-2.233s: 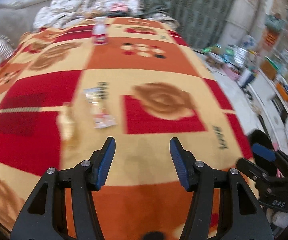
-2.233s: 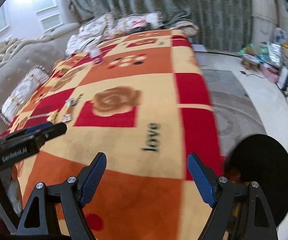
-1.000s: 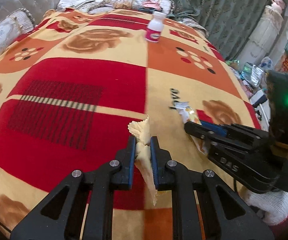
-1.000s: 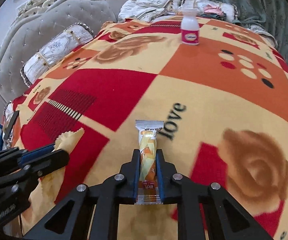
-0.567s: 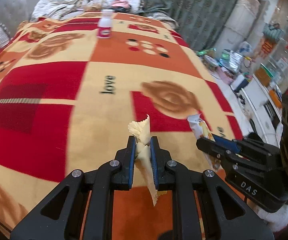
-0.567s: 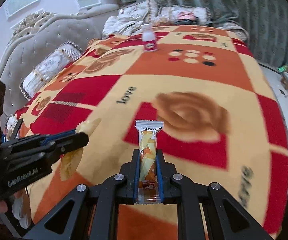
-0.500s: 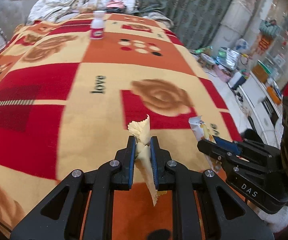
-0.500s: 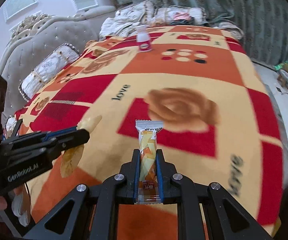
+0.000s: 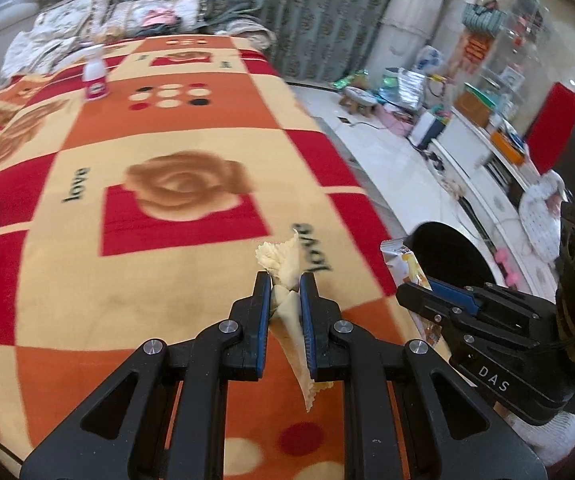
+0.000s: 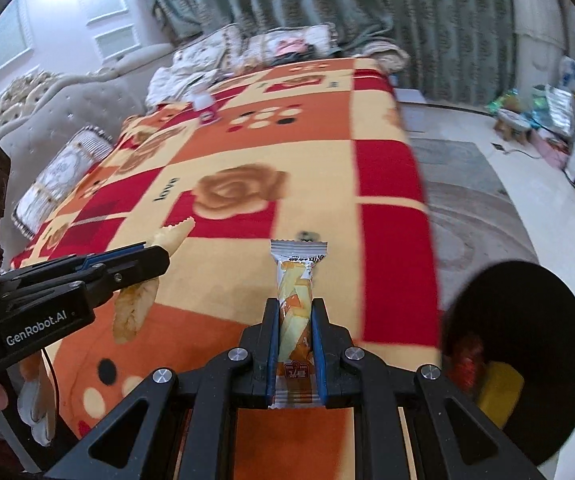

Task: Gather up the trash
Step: 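Carry both items over the black bin and open both tools to drop them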

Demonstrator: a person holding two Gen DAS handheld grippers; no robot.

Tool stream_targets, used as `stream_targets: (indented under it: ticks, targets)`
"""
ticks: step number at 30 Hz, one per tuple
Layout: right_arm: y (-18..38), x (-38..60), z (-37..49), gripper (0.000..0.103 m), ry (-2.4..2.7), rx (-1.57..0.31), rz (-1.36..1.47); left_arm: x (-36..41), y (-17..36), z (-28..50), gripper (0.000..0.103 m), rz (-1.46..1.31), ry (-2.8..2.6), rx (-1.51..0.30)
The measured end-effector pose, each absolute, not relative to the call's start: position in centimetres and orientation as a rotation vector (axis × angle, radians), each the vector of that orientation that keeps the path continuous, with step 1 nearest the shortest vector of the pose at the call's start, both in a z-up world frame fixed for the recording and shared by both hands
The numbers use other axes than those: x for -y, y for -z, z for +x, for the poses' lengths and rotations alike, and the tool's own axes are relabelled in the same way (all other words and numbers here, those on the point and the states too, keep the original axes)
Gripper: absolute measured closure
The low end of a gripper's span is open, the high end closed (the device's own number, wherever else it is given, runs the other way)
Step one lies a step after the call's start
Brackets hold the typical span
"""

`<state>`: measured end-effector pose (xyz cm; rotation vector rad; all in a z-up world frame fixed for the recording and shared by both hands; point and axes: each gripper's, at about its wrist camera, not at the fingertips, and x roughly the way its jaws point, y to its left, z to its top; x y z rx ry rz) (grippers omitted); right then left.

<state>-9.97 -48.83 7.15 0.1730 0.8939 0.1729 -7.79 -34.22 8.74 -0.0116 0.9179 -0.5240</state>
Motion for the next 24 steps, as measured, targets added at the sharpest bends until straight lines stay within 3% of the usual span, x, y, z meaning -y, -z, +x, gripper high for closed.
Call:
stream_targets:
  ticks: [24]
  targets:
    - [-5.2,63.1,-14.1,0.089,0.100,-0.912,0.286,48.9,-8.5,-8.9,0.091,-0.016,0.798,-0.989]
